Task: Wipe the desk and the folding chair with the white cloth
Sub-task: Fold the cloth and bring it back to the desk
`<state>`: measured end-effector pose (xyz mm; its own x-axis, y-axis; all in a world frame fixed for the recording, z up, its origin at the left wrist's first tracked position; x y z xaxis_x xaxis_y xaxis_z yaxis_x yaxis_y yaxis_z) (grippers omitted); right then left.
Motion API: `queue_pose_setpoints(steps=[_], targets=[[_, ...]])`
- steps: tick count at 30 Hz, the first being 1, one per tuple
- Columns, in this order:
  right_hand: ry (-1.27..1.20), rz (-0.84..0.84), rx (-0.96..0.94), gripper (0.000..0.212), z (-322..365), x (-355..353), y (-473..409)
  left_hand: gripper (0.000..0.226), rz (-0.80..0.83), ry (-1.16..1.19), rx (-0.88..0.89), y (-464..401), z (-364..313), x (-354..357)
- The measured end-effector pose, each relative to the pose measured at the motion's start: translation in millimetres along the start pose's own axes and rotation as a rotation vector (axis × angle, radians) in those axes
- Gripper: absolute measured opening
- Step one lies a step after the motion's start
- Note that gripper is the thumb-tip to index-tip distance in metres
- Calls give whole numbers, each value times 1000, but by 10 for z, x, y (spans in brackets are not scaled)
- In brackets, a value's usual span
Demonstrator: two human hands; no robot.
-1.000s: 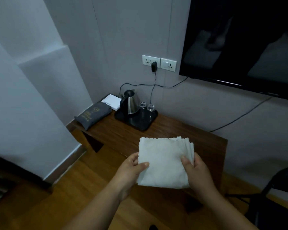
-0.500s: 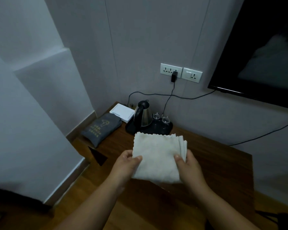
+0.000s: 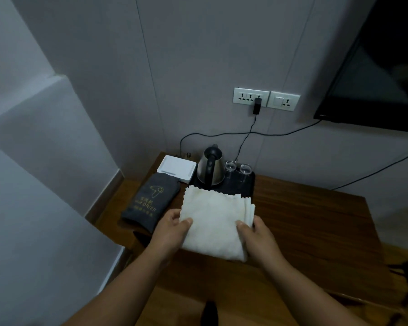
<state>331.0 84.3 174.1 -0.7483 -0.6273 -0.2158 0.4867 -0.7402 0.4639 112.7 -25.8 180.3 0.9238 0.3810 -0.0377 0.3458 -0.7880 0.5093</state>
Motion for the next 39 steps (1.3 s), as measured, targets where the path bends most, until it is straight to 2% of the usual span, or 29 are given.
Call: queue_pose_setpoints(steps=[6, 10, 13, 20, 25, 29, 31, 34, 36, 39], targets=[[5, 32, 92, 34, 59, 400, -659, 14, -38, -97, -1, -563, -9, -547], [-65, 78, 195, 26, 10, 725, -1046, 17, -51, -132, -42, -877, 146, -870], [-57, 106, 255, 33, -79, 939, -1347, 20, -58, -112, -100, -1131, 337, -1053], [291, 45, 258, 35, -263, 1149, -2320, 20, 42, -131, -315, -1898, 1078, -1160], [700, 38, 193, 31, -389, 1339, -3178, 30, 71, 171, -483, -2308, 1789, -957], [930, 122, 89, 26, -612, 1656, -3733, 19, 18, 400, -634, -2454, 2274, -758], [980, 166, 56, 34, -735, 1783, -3956, 9, -3, 446, -669, -2538, 2443, -685], [998, 232, -33, 48, -865, 1922, -4155, 9, -54, 470, -670, -2701, 2621, -670], [981, 215, -60, 62, -929, 1935, -4106, 5, -81, 476, -662, -2786, 2691, -712], [1043, 180, -29, 62, -1148, 1975, -3811, 11, -59, 471, -643, -2846, 2744, -760]])
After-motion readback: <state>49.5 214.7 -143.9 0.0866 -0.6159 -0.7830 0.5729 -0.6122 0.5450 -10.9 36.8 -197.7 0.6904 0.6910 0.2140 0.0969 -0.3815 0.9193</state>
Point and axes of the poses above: each hand's wrist, its own y-axis away from the middle knuckle, its own x-axis out of the palm, z = x × y, the point moved 8 cm from there along -y, towards the middle knuckle, and after that the axes turned 11 degrees about z, right-handed, at the moved point
